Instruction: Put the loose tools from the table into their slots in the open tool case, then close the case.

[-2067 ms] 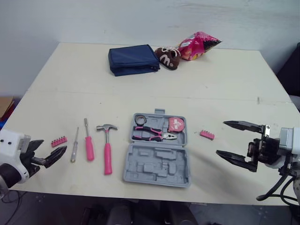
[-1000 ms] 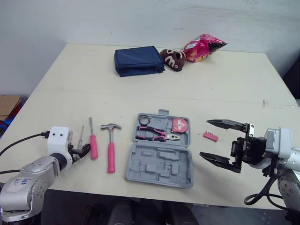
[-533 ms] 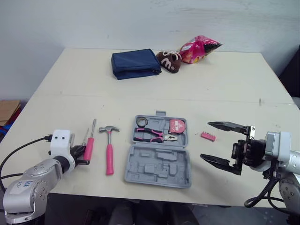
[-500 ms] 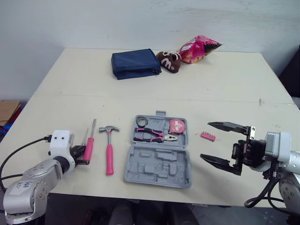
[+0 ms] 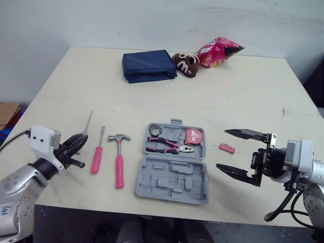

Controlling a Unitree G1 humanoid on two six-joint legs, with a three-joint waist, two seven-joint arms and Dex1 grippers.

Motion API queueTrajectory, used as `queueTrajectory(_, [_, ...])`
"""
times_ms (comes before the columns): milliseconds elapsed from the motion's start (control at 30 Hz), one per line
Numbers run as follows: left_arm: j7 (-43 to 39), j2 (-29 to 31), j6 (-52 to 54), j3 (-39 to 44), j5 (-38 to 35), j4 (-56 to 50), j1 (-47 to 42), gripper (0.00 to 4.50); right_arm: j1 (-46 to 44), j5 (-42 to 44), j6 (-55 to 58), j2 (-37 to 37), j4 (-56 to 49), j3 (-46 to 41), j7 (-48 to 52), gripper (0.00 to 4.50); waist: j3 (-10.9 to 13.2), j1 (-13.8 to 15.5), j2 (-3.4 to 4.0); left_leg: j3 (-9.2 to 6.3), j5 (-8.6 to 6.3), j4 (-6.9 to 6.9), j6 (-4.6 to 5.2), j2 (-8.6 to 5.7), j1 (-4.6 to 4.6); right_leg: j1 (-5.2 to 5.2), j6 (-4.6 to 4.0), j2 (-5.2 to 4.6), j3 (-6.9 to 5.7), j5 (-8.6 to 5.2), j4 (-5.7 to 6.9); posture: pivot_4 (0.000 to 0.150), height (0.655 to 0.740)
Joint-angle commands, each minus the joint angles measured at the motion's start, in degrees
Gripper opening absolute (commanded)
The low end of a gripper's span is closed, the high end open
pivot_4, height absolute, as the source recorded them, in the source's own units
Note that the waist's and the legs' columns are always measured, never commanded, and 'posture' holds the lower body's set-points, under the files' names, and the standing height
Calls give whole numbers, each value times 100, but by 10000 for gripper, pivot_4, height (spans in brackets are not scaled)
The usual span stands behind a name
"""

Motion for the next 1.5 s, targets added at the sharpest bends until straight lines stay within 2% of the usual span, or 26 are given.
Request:
queueTrajectory(33, [-1534,702,-747,-757,-208,-201,-370,459,22,66,38,-184,-237,-317,-31,45000,1,19,1,0,0,-8,1,0,-2,-1,-1,0,-1,0,-7,1500,7400])
queueTrajectory(167, [-2617,1449,-846,-2194,2,-264,-1421,459,292,27,104,-303,-333,-439,8,45000,3,32,5,-2,0,-22,2,-1,-9,-3,-2,0,-6,-1,-30,1500,7400])
queueTrajectory(267, [-2911,1688,-811,-3094,399,-166,-1996,459,449,38,115,-279,-372,-524,-66,45000,7,-8,17,2,1,-28,-2,-1,-17,-1,2,6,-4,1,-51,1500,7400])
queueTrajectory(400, [-3079,1545,-228,-4618,1209,37,-3362,459,633,-27,34,-278,-326,-566,19,45000,13,6,13,13,5,-14,-2,0,-29,-8,18,24,7,0,-53,1500,7400])
queueTrajectory(533, [-2795,1295,420,-5437,1851,97,-4012,459,691,-134,-123,-186,-170,-564,54,45000,13,-10,13,20,6,-9,1,-4,-32,-13,36,30,23,3,-50,1500,7400])
queueTrajectory(700, [-2632,935,1126,-5984,2123,-1,-4386,459,823,-280,-423,-17,23,-520,148,45000,15,8,9,13,8,13,0,-2,-34,-13,43,34,25,1,-31,1500,7400])
queueTrajectory(900, [-2413,624,1411,-6286,2416,53,-4568,459,1024,-310,-599,81,-20,-552,173,45000,20,8,2,6,8,51,0,-3,-32,-9,48,32,28,-2,9,1500,7400])
queueTrajectory(1100, [-2348,611,1405,-6456,2713,202,-4701,459,1358,-273,-785,146,-127,-657,177,45000,20,-3,2,3,7,61,1,-6,-30,-8,48,28,28,-2,29,1500,7400])
queueTrajectory(1500, [-2288,362,1514,-6606,2901,328,-4724,459,1414,-274,-909,163,-81,-603,153,45000,20,11,2,1,8,65,0,-6,-31,-8,48,27,27,-3,31,1500,7400])
